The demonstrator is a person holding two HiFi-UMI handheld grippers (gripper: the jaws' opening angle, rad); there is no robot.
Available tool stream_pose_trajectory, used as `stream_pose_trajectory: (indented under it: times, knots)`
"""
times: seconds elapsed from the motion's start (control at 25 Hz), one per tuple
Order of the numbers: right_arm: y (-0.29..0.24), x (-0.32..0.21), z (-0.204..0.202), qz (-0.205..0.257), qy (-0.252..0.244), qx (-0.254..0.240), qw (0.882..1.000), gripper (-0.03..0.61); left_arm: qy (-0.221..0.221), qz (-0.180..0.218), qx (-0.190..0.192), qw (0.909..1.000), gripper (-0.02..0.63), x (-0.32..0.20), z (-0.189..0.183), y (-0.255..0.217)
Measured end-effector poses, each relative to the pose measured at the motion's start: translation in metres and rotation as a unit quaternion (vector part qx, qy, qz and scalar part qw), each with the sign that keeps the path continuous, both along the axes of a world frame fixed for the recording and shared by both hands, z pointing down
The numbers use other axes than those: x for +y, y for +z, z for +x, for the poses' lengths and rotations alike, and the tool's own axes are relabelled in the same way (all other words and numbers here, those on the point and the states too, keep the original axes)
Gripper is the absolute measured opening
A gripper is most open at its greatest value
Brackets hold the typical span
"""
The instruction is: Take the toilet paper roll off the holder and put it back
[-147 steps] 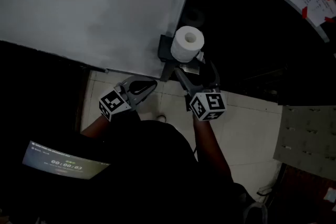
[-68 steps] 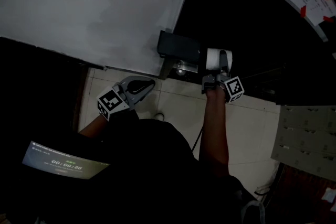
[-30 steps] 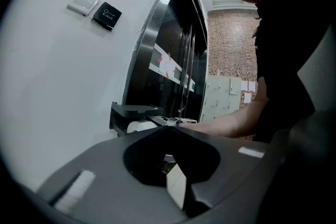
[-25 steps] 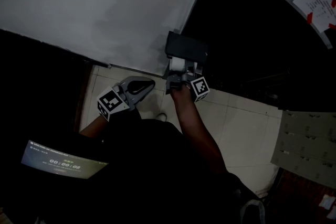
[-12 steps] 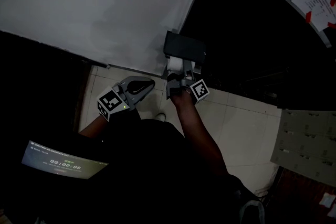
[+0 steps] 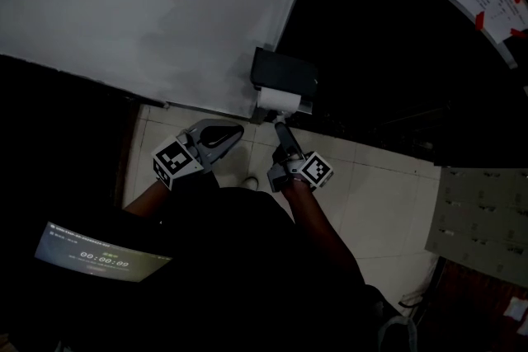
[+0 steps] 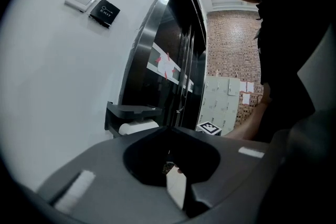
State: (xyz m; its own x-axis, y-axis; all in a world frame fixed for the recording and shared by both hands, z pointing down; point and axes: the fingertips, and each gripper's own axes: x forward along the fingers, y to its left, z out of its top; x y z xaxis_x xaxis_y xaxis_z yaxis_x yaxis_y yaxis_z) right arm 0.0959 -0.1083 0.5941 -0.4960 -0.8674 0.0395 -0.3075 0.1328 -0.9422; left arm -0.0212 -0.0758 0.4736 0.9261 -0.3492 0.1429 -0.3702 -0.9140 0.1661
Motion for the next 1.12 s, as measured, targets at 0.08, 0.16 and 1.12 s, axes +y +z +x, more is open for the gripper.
stream_pose_trajectory:
  times: [0.08,0.16,1.12]
  knots:
    - [-0.008,0.013,0.001,0.035,-0.034,0.117,0.992,0.474,0.001,0.001,0.001,1.0,0.005,-0.001,0.001,-0.001]
    - [-0.028,0.021,0.003,0.093,-0.058,0.229,0.967,0.474,0.003,0.004,0.0,1.0,0.005,-0.002,0.002,-0.002]
    - [-0.163,0.042,-0.051,0.373,-0.154,0.384,0.83,0.0,0.014,0.019,0.008,0.9997,0.005,-0.004,0.009,-0.013]
